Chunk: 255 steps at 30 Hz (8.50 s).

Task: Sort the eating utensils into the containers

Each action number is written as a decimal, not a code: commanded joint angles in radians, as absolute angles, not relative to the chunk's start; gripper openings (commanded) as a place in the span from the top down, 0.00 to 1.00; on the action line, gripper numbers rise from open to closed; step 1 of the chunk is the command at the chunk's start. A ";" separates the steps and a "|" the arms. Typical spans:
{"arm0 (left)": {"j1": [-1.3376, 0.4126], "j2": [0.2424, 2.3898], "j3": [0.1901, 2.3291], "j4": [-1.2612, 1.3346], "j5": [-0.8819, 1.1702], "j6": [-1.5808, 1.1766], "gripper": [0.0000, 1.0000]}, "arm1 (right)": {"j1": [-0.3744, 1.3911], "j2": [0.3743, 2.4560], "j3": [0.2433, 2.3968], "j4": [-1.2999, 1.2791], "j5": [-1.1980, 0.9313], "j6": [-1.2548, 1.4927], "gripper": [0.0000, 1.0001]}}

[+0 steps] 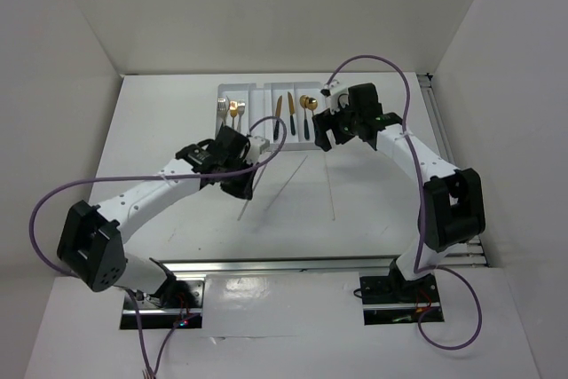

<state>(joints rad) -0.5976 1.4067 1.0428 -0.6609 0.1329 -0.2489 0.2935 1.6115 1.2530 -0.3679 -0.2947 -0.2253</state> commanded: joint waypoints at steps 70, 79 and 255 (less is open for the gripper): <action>-0.402 1.832 1.650 -0.660 0.240 -0.169 0.46 | 0.305 1.726 1.387 -0.364 -0.181 -0.158 0.04; -0.549 1.761 1.407 -0.722 0.200 -0.135 0.41 | 0.235 1.706 1.341 -0.365 0.026 -0.052 0.01; -0.253 1.339 1.473 -0.540 -0.265 -0.183 0.08 | 0.425 1.701 1.022 -0.620 -0.149 0.026 0.40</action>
<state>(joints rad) -0.2680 1.3781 1.4506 -0.5579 -0.2504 -0.1856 0.4191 1.7245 1.0332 -0.5758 -0.1471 0.0048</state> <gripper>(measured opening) 0.915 0.599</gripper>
